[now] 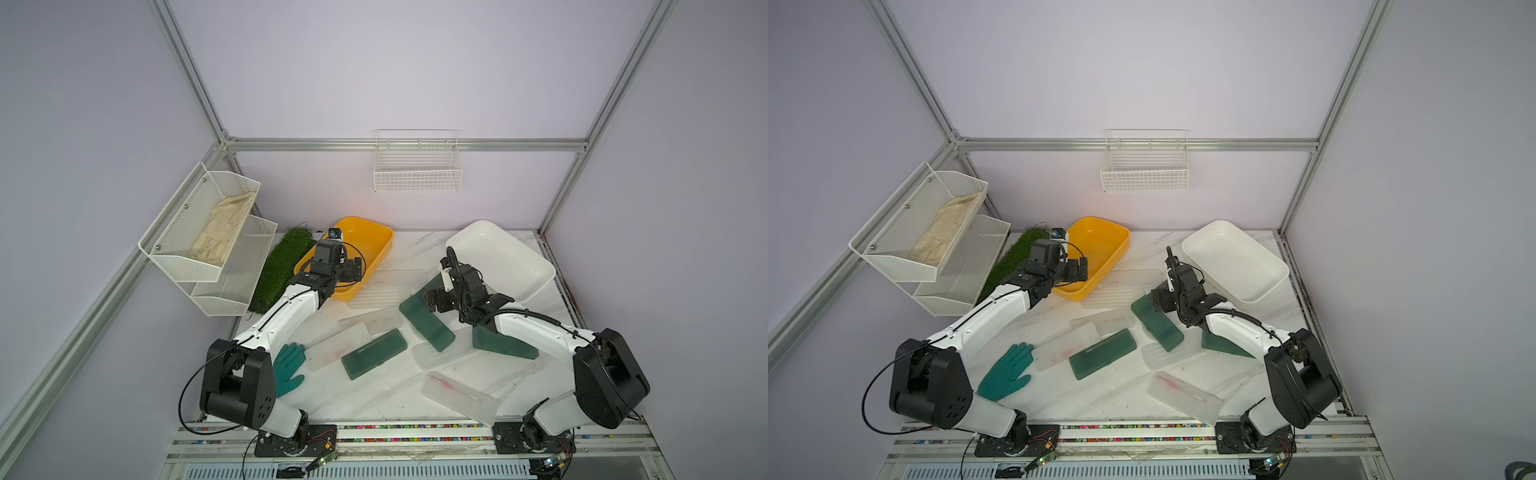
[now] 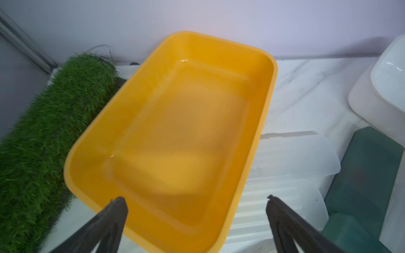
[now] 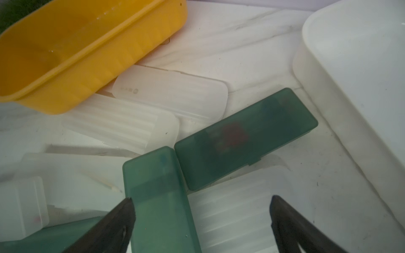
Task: Place the pencil cases by color into the storage box
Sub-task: Pick up the pencil case from the center of the board.
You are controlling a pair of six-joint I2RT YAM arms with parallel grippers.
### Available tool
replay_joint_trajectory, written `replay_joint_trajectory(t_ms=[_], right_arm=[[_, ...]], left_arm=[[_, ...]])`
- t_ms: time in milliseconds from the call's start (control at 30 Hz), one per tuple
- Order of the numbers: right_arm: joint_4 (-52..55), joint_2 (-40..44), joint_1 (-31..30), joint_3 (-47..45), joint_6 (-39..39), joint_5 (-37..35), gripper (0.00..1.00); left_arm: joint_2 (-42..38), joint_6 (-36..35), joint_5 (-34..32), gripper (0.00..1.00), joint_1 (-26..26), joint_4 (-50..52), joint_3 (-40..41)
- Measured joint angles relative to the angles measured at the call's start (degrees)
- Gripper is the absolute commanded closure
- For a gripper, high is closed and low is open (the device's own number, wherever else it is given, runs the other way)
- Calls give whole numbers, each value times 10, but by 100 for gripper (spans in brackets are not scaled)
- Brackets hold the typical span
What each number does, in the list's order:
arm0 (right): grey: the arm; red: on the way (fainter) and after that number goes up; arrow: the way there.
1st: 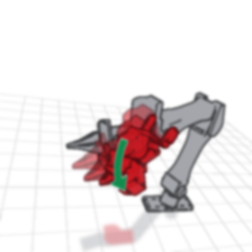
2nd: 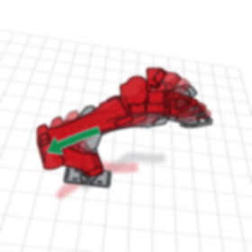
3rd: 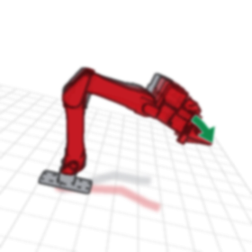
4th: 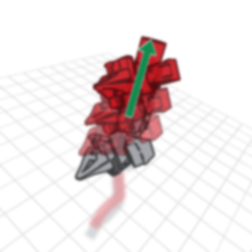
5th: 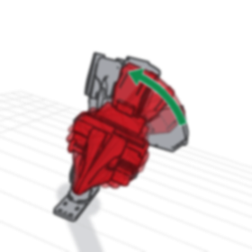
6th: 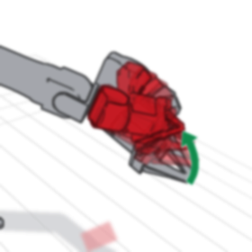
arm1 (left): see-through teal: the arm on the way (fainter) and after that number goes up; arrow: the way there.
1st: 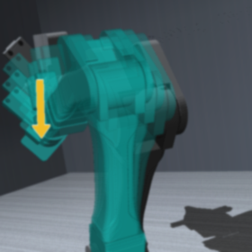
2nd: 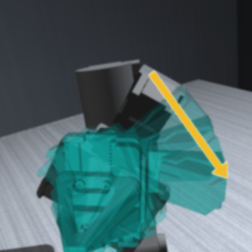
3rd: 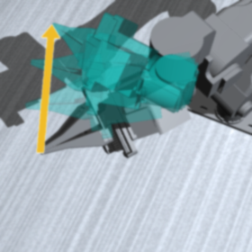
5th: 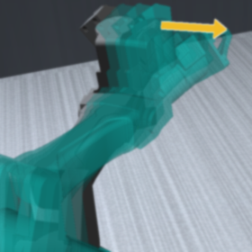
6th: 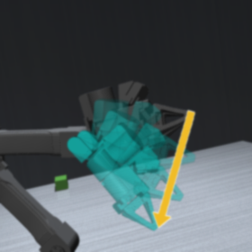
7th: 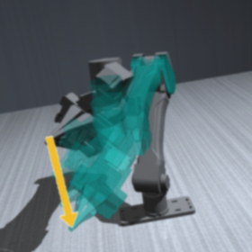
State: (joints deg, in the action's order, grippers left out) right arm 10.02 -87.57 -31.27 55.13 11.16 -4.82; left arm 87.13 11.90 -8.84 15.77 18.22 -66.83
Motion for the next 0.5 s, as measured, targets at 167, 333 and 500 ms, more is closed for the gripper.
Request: replay_joint_trajectory(t_ms=[167,333,500], right_arm=[[36,-37,-10,9,-15,17,3],[52,-59,-34,18,-28,35,3],[55,-82,-61,37,-35,42,3]], left_arm=[[32,12,34,0,8,39,-16],[46,12,45,0,12,63,-33],[71,23,46,0,12,92,-66]])
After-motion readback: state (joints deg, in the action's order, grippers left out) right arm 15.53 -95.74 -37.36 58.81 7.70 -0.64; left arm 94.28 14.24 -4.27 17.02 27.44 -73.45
